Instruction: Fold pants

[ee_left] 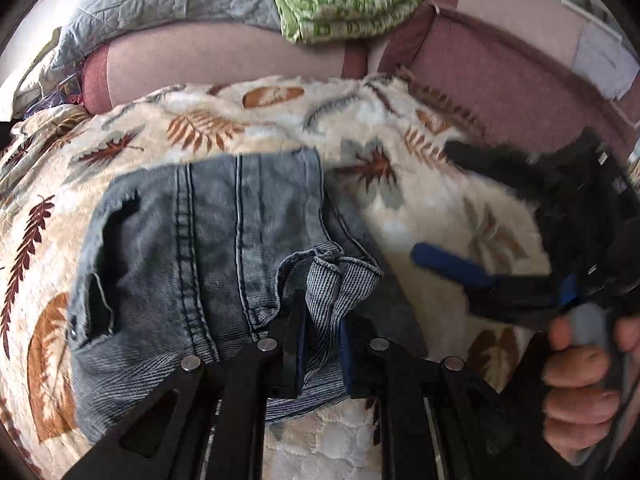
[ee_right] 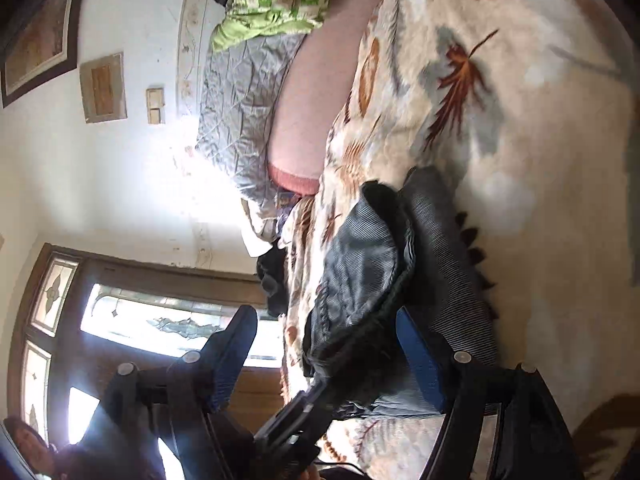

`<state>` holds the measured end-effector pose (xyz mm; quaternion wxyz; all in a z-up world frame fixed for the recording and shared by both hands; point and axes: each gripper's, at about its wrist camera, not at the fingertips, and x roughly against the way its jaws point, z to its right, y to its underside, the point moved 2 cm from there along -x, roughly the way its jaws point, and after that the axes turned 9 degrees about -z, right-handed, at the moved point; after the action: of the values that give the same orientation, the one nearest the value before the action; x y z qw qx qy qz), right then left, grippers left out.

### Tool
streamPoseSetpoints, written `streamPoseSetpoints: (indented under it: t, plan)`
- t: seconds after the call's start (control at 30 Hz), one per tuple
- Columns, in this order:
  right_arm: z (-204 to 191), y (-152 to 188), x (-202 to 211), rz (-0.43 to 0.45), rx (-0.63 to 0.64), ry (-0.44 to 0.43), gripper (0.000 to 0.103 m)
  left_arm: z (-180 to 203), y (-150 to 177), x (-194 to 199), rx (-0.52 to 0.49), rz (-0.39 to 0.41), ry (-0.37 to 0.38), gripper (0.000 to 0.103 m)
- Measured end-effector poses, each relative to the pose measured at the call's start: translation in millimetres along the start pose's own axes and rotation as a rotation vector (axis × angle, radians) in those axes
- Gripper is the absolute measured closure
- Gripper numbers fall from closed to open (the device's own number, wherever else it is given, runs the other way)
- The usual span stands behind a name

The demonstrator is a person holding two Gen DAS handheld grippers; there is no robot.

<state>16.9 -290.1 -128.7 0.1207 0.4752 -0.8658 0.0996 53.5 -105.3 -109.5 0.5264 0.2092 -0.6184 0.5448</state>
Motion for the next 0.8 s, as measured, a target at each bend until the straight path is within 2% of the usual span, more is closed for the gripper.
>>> streamPoseSetpoints:
  t: [0.03, 0.1, 0.2, 0.33, 0.43, 0.47, 0.57, 0.63, 0.7, 0.8]
  plan:
    - [3.2, -1.4, 9.2, 0.019, -0.005, 0.011, 0.028, 4.2, 4.3, -8.4, -0.015, -0.019, -0.023, 0.089]
    - [7.1, -5.9, 20.3, 0.02, -0.013, 0.021, 0.028, 9.2, 7.2, -7.6, -0.032, -0.005, -0.038, 0.089]
    - [0.5, -10.0, 27.0, 0.007, 0.023, 0.029, 0.028, 3.9, 2.1, 0.3, -0.008, -0.004, 0.0, 0.089]
    - [-13.9, -18.9, 18.7, 0.015, 0.062, 0.03, 0.028, 4.9, -6.8, 28.6, 0.019, 0.084, 0.07, 0.089]
    - [-9.5, -22.3, 25.1, 0.031, 0.053, 0.034, 0.028, 9.3, -11.7, 39.0, 0.025, 0.122, 0.078, 0.089]
    - [-7.7, -23.2, 27.3, 0.035, 0.049, 0.038, 0.028, 11.4, -10.5, 31.1, 0.018, 0.1, 0.074, 0.089]
    - [-8.8, -25.9, 24.7, 0.025, 0.049, 0.049, 0.028, 16.9, 0.9, -15.7, -0.014, -0.043, 0.018, 0.089]
    - [-13.7, -26.7, 23.4, 0.005, 0.068, 0.053, 0.028, 21.7, 6.5, -18.9, -0.034, -0.011, -0.007, 0.089]
    - [-24.1, -32.3, 15.6, -0.026, 0.095, 0.057, 0.028, 25.6, 6.2, -15.8, -0.05, -0.013, -0.015, 0.085]
    - [-40.4, -48.0, -5.2, -0.101, 0.126, 0.019, 0.028, 22.0, 7.8, -15.1, -0.046, -0.017, 0.005, 0.085]
